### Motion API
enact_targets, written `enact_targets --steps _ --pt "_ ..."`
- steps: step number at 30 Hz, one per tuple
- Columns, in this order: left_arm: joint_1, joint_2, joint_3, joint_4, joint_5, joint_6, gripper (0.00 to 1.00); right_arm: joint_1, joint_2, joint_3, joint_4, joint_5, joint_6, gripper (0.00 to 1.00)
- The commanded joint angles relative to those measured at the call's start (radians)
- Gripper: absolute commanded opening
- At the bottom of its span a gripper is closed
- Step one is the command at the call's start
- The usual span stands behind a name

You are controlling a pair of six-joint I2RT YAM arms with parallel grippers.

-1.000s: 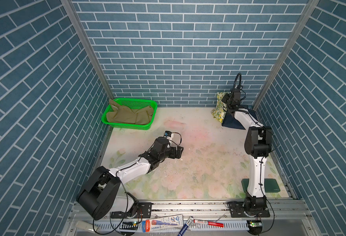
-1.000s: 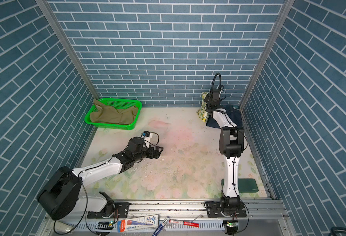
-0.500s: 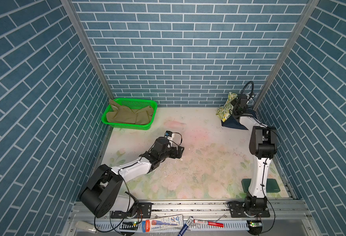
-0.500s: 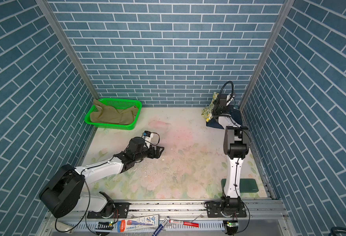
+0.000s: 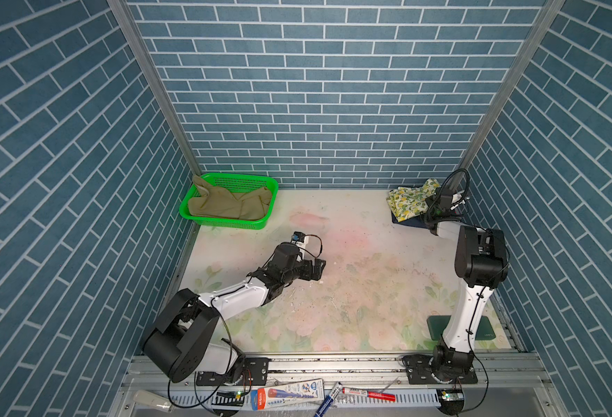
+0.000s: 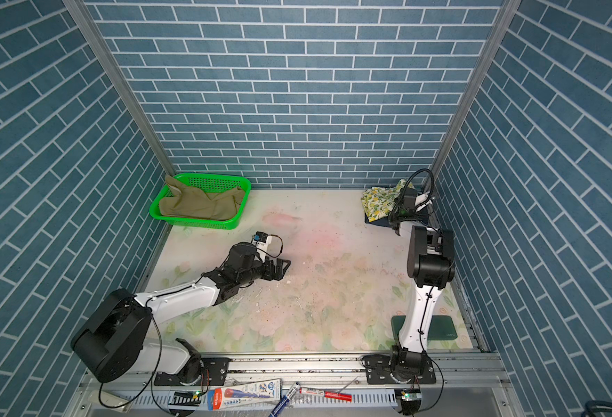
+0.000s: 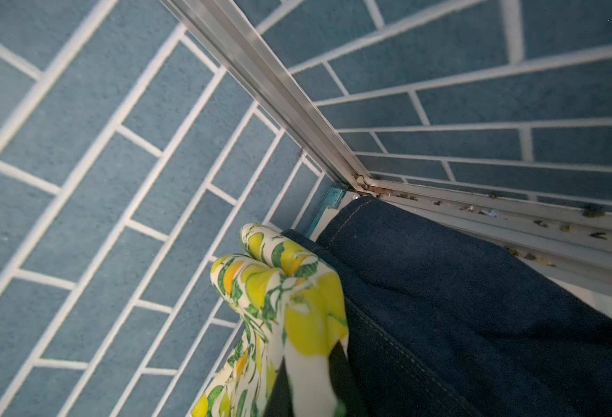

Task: Fold and stack skirts
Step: Place the skirt on the skirt.

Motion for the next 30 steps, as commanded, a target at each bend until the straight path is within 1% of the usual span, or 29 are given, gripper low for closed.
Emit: enact_targets --steps 1,4,5,6,8,9,11,14,17,20,22,24,27,30 --pt "-0.001 0.014 -0.008 0.016 -0.014 0.007 0.97 -0.005 -0.039 -0.022 -0.008 -0.001 0.061 0.00" --pt "-0.001 0.011 -0.003 0.000 -0.035 0.003 0.97 -0.008 -0.049 0.005 -0.179 -0.025 0.059 0.00" --pt "-0.002 0.009 0.000 -0.009 -0.040 0.003 0.97 -0.011 -0.055 0.016 -0.238 -0.036 0.060 0.04" --pt "-0.001 0.007 0.003 -0.019 -0.051 0.004 0.97 -0.016 -0.060 0.023 -0.283 -0.060 0.062 0.17" --pt "-0.001 -0.003 0.008 -0.041 -0.068 0.003 0.97 -0.033 -0.080 0.018 -0.359 -0.096 0.073 0.47" --pt "-0.001 -0.009 0.011 -0.051 -0.079 0.001 0.97 -0.038 -0.094 0.019 -0.410 -0.096 0.082 0.57" --pt "-0.001 -0.025 0.019 -0.078 -0.104 -0.005 0.98 -0.047 -0.125 0.017 -0.495 -0.090 0.080 0.73" --pt "-0.001 -0.048 0.047 -0.149 -0.156 -0.025 0.98 -0.058 -0.183 -0.001 -0.592 -0.065 0.061 0.85" --pt "-0.001 -0.065 0.082 -0.222 -0.213 -0.062 0.99 -0.073 -0.248 -0.034 -0.661 -0.052 0.045 0.87" --pt "-0.001 -0.055 0.158 -0.297 -0.248 -0.095 1.00 -0.083 -0.323 -0.087 -0.685 -0.070 0.020 0.88" --pt "-0.001 -0.049 0.205 -0.339 -0.263 -0.102 1.00 -0.083 -0.379 -0.131 -0.670 -0.111 -0.016 0.88" --pt "-0.001 -0.035 0.274 -0.383 -0.291 -0.091 1.00 -0.070 -0.446 -0.207 -0.579 -0.188 -0.085 0.87" --pt "0.006 0.031 0.450 -0.508 -0.359 -0.039 1.00 -0.013 -0.534 -0.284 -0.527 -0.251 -0.208 0.87" --pt "0.060 0.137 0.654 -0.649 -0.375 -0.004 1.00 0.080 -0.591 -0.356 -0.479 -0.323 -0.331 0.85"
